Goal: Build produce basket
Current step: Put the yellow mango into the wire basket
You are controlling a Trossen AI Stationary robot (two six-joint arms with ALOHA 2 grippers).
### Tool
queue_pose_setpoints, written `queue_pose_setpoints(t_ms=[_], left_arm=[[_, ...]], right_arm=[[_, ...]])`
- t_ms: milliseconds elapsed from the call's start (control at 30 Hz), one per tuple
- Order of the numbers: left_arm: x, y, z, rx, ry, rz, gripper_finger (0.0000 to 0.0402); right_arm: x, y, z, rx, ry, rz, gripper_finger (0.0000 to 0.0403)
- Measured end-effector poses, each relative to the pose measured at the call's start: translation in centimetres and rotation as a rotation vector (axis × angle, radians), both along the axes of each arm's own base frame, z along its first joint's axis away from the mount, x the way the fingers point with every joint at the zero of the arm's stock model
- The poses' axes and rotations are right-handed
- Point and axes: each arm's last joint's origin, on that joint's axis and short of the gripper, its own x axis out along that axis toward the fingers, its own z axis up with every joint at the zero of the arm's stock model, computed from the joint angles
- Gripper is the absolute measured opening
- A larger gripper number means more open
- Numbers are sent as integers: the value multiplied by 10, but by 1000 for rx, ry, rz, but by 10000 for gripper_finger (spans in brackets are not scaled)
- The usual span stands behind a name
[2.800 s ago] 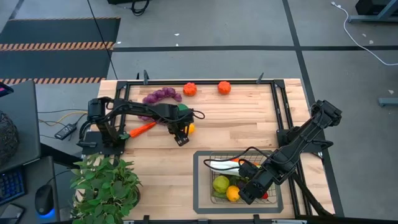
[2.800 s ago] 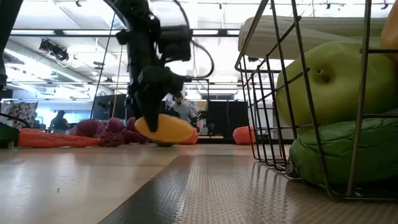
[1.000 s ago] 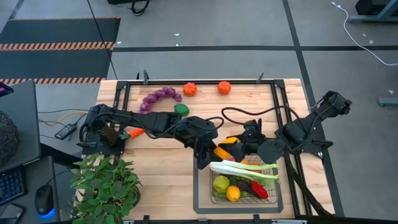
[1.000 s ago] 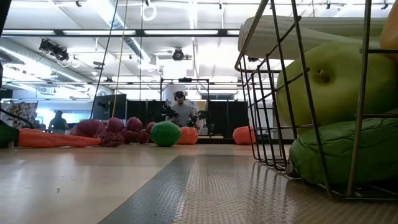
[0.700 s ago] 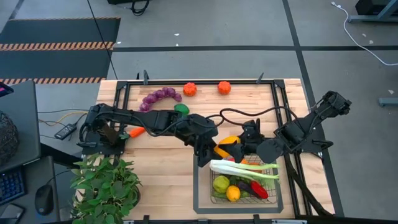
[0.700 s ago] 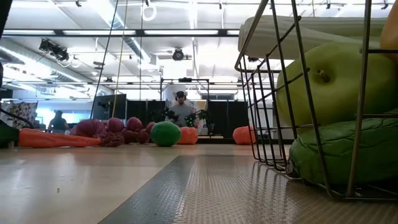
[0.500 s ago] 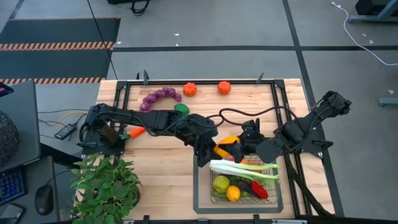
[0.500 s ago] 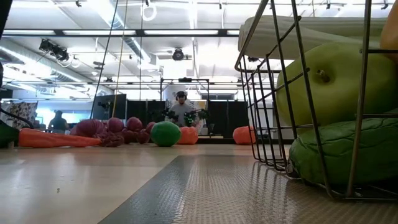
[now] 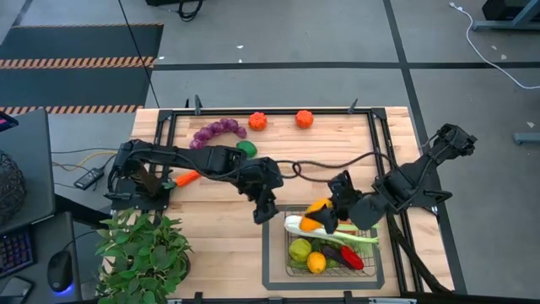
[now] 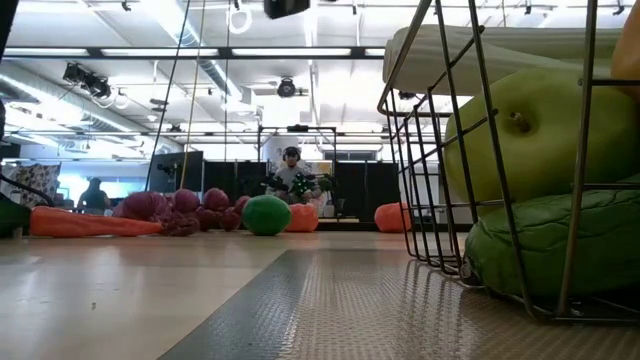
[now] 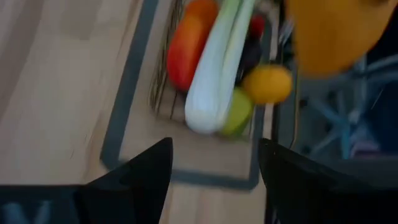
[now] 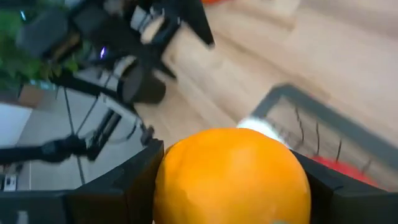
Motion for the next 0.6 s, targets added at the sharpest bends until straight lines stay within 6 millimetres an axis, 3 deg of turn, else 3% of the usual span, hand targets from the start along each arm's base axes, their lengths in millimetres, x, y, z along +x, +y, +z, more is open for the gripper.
queue_pose_setpoints(t_ms=[233, 600], left_arm=[[-19, 10, -9, 129, 191, -6, 243], [-19, 12, -9, 140, 191, 12, 231]], right_arm=[[3, 20, -17, 47, 78, 16, 265], [32, 54, -65, 127, 211, 22, 271]])
